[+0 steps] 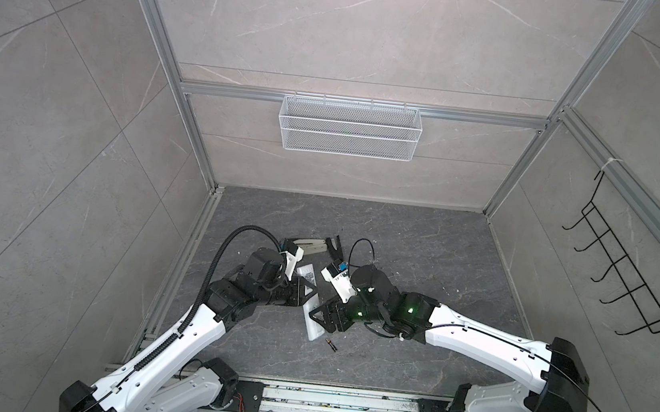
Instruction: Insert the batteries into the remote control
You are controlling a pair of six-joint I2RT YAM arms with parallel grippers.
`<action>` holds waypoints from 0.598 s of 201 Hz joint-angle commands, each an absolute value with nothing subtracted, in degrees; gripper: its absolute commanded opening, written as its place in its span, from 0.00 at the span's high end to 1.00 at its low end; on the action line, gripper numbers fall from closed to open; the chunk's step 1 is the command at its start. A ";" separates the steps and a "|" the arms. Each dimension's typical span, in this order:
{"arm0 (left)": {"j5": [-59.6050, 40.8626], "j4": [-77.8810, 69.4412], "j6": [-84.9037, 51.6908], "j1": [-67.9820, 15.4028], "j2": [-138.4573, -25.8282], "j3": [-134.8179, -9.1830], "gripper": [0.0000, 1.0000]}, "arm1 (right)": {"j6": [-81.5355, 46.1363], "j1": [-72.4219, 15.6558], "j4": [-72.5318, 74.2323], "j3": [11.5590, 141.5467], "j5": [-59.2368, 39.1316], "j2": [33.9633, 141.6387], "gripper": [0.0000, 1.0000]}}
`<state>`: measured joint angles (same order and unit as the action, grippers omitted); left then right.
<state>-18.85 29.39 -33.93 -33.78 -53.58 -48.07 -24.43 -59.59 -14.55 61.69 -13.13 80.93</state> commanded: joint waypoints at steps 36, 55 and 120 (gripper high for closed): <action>-22.07 25.66 -34.36 -33.90 -52.78 -48.87 1.00 | -24.66 -59.29 -12.74 62.10 -14.22 83.32 0.31; -22.04 25.75 -34.30 -33.93 -52.62 -48.78 1.00 | -24.87 -59.17 -12.26 61.74 -14.46 83.32 0.37; -22.37 25.46 -34.36 -33.93 -52.36 -48.78 1.00 | -25.02 -59.07 -12.04 61.62 -15.12 83.35 0.56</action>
<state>-19.49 28.34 -33.87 -33.69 -53.56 -48.05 -24.86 -59.20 -12.99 61.69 -14.81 82.78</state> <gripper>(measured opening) 0.205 0.457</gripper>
